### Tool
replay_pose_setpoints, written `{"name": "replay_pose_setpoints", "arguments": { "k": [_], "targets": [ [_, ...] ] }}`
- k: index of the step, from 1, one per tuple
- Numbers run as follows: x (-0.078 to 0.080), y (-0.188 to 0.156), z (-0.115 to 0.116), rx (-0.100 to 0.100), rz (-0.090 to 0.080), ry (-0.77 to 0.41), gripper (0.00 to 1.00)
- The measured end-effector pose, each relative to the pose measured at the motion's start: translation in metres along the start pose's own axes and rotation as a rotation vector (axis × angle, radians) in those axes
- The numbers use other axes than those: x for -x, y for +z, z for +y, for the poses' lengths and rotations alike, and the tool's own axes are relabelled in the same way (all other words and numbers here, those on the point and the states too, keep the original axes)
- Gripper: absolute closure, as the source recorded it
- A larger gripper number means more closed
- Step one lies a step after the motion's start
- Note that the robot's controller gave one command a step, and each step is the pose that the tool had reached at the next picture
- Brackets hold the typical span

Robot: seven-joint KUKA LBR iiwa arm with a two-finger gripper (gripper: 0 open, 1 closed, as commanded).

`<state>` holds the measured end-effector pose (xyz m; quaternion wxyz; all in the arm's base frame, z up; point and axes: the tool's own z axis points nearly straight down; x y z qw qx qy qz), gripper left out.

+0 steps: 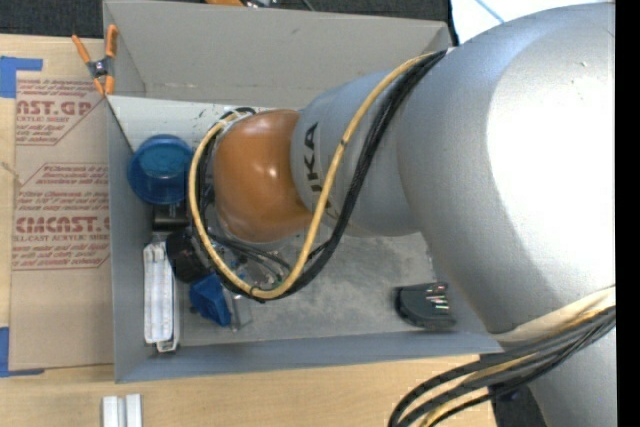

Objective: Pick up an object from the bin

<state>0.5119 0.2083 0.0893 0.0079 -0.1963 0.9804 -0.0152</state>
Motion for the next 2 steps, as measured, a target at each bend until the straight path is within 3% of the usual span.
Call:
{"name": "replay_pose_setpoints", "arguments": {
  "k": [1, 2],
  "targets": [
    [0.003, -0.028, 0.002, 0.003, 0.007, -0.005, 1.0],
    [0.004, -0.052, 0.003, 0.005, 0.003, -0.007, 1.0]
  ]
}}
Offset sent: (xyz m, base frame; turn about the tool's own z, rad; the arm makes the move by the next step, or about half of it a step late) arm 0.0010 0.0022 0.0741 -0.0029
